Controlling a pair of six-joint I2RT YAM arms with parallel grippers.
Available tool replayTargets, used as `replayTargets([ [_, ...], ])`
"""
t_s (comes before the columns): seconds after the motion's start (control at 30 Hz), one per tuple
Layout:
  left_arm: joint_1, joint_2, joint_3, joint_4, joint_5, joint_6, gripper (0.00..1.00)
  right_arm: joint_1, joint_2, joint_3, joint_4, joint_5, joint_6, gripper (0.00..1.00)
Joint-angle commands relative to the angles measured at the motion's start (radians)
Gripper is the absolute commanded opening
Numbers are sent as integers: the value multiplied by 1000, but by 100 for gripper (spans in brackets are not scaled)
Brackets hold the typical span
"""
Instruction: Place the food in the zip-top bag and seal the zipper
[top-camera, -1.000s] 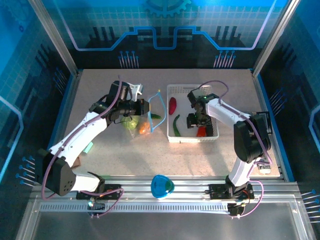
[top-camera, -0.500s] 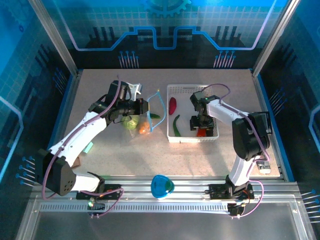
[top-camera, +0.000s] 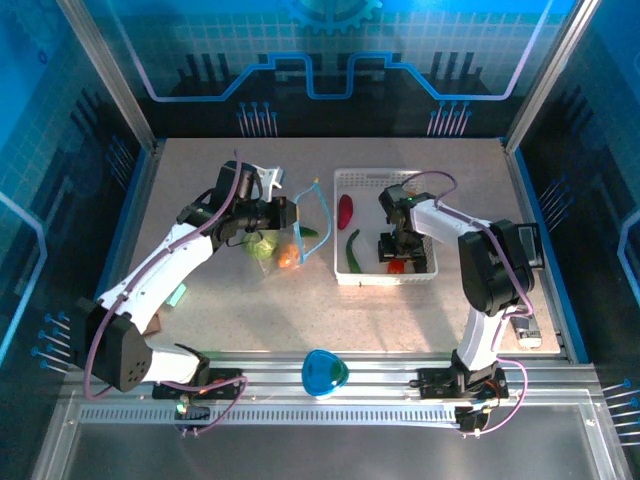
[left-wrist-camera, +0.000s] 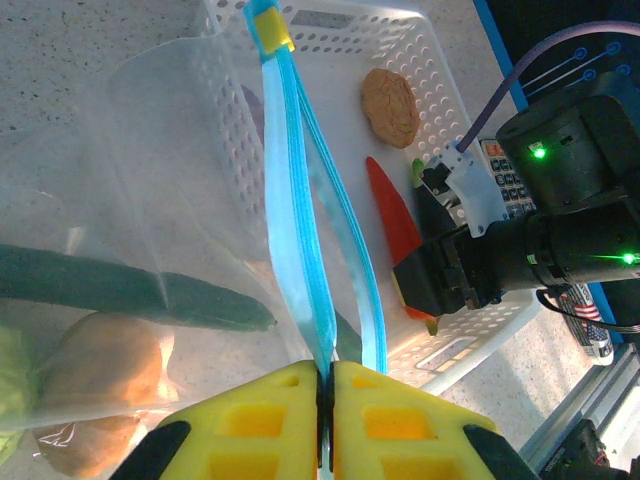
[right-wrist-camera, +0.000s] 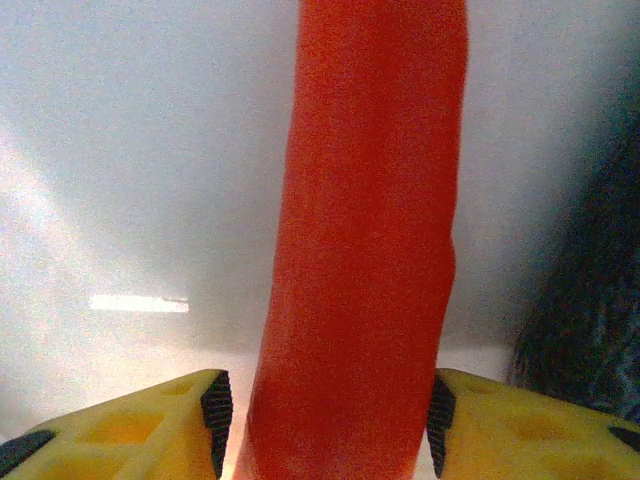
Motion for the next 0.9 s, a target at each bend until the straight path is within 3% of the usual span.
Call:
replayTargets([
  [0.0, 10, -9, -6, -16, 4, 14, 11, -20, 39, 26, 1, -4, 4, 50],
  [0.17, 12, -15, -4, -20, 3, 17, 11, -21, 49, 45, 2, -25, -1, 28],
  [0.33, 14, -11, 4, -22, 5, 17, 11, -21, 5, 53, -6, -11, -9, 21],
  [0.7, 13, 6, 11, -28, 3, 25, 11, -34, -174, 147, -75, -4, -59, 19],
  [0.77, 14, 7, 10, -30, 0, 28, 11, -34, -211, 166, -84, -42, -69, 19],
  [0.87, 13, 10, 12, -30, 0, 25, 11, -34, -274, 177, -71, -216, -74, 18],
])
